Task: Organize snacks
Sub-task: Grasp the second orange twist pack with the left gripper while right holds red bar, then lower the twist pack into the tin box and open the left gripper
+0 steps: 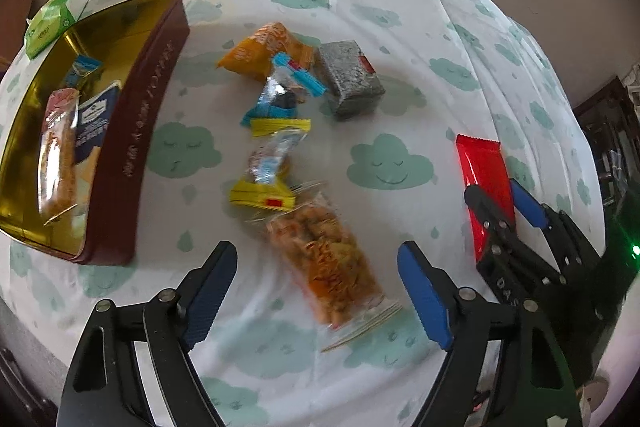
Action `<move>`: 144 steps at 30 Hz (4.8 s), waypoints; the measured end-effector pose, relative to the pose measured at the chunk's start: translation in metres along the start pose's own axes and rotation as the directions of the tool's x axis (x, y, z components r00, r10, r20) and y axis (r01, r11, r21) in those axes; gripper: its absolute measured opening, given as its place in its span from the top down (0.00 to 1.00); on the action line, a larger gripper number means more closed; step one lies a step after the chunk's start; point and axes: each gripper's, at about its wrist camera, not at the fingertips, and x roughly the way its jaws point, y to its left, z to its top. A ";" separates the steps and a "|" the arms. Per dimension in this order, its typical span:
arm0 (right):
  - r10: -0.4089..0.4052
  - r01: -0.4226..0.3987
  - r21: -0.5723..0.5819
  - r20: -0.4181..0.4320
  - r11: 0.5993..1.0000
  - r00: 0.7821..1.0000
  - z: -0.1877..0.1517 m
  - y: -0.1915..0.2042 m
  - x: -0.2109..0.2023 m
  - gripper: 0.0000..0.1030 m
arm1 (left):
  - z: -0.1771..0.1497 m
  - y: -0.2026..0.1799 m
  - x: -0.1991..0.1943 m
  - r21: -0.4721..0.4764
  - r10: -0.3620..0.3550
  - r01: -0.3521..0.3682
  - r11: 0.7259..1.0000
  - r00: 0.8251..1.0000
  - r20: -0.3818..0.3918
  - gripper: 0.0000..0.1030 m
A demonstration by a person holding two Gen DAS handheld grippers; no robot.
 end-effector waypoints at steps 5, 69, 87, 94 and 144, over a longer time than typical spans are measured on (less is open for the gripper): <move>0.010 -0.010 0.008 0.002 1.000 1.000 0.000 -0.001 0.000 0.49 | 0.002 -0.008 0.014 0.016 0.035 -0.035 0.999 0.999 -0.009 0.30; -0.020 0.020 -0.020 -0.004 1.000 1.000 0.000 0.003 0.002 0.48 | 0.041 0.152 -0.090 0.102 0.195 -0.223 0.969 0.952 0.235 0.63; -0.020 0.020 -0.021 -0.004 1.000 1.000 0.000 0.003 0.002 0.47 | 0.047 0.218 -0.033 0.088 0.281 -0.292 0.952 0.952 0.121 0.63; -0.017 0.017 -0.025 -0.006 1.000 1.000 0.000 0.002 0.002 0.45 | 0.043 0.229 -0.019 0.086 0.286 -0.293 0.952 0.954 0.084 0.64; -0.047 0.047 -0.001 -0.040 0.999 0.998 0.004 0.009 0.004 0.50 | 0.024 0.224 -0.065 0.046 0.280 -0.298 0.953 0.932 0.229 0.31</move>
